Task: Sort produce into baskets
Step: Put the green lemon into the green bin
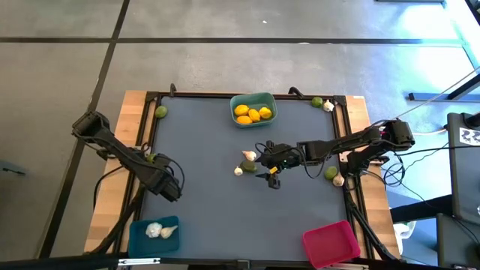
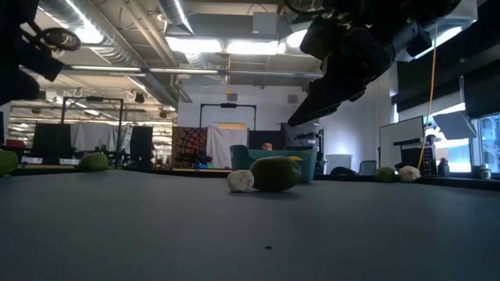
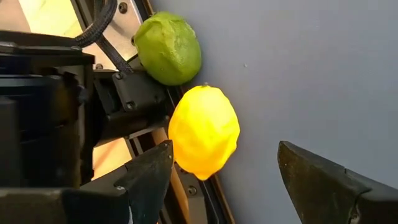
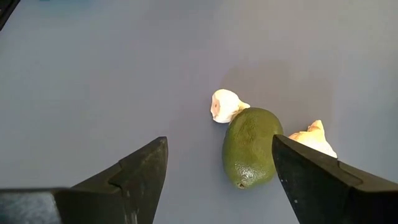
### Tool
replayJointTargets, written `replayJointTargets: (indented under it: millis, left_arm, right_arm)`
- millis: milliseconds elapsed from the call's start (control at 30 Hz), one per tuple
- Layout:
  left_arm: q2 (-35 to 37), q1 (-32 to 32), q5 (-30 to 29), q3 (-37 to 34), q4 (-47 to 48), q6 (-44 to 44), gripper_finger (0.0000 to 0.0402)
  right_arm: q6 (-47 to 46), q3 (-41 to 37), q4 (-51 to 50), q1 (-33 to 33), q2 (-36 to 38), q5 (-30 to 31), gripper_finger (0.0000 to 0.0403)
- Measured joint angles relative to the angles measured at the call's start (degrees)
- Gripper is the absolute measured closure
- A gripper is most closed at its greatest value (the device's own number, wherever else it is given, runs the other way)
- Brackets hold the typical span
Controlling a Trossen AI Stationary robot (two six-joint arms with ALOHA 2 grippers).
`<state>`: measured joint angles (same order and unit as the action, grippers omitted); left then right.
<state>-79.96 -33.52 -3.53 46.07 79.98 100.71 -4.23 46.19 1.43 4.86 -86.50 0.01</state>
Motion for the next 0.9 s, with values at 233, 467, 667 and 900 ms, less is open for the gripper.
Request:
replayJointTargets:
  millis: [233, 467, 667, 900]
  left_arm:
    - [0.0, 0.0, 0.0, -4.15, -2.97, 2.07, 0.0119]
    - [-1.77, -0.1, 0.08, -4.42, -3.32, 1.89, 0.0119]
    - [-5.17, -0.64, 0.43, -4.38, -3.3, 1.54, 0.0119]
    - [-10.79, -0.61, 1.58, -4.38, -3.4, 0.12, 0.0119]
  right_arm:
    - [0.0, 0.0, -0.02, 0.0, 0.01, 0.0, 0.0116]
    - [0.0, 0.0, -0.04, 0.0, 0.0, 0.01, 0.0116]
    - [0.02, 0.0, -0.02, 0.0, 0.01, 0.02, 0.0116]
    - [0.07, 0.0, -0.02, 0.0, 0.01, 0.03, 0.0116]
